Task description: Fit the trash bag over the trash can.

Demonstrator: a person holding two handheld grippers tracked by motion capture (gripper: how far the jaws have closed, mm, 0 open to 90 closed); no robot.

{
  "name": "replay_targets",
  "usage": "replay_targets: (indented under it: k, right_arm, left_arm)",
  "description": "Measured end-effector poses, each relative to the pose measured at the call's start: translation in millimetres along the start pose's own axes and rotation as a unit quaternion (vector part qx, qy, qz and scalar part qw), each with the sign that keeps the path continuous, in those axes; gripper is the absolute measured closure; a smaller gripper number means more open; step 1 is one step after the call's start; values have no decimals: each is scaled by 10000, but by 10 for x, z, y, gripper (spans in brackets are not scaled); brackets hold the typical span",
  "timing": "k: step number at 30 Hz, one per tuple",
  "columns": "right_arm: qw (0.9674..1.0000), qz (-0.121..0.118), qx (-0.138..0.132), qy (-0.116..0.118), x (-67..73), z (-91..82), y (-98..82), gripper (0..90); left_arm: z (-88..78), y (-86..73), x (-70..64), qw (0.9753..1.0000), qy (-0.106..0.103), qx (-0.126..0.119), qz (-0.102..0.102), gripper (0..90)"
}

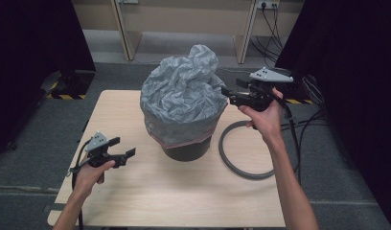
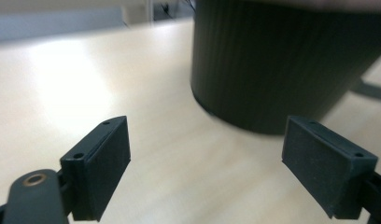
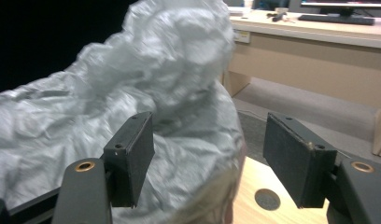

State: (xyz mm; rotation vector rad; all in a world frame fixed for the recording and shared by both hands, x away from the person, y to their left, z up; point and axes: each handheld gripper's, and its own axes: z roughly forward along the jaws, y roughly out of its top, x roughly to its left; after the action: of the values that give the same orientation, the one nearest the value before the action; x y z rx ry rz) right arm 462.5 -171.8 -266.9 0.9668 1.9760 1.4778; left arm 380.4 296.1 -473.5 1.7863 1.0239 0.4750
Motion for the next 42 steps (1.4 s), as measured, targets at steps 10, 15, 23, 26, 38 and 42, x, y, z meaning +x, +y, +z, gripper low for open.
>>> replay_targets:
  k: [10,15,23,26,38,42]
  right_arm:
    - [9998,-154,12,-94,138,127,254,329]
    - [9997,-163,-28,-198,196,242,450,308]
    - [9995,-230,4,-224,360,539,736,304]
    - [9994,-154,152,-253,398,696,761,305]
    - [9807,-530,1821,-463,651,1430,541,321]
    - [9721,-582,2222,-474,657,1593,469,322]
  left_arm:
    - [76,-395,34,9969,240,737,97,149]
    - [133,-482,61,9892,449,1347,351,135]
    - [144,-483,34,9891,421,1362,378,129]
    - [144,-483,33,9890,423,1365,380,127]
    - [145,-483,33,9890,416,1367,386,123]
    - [145,-482,33,9888,410,1376,395,121]
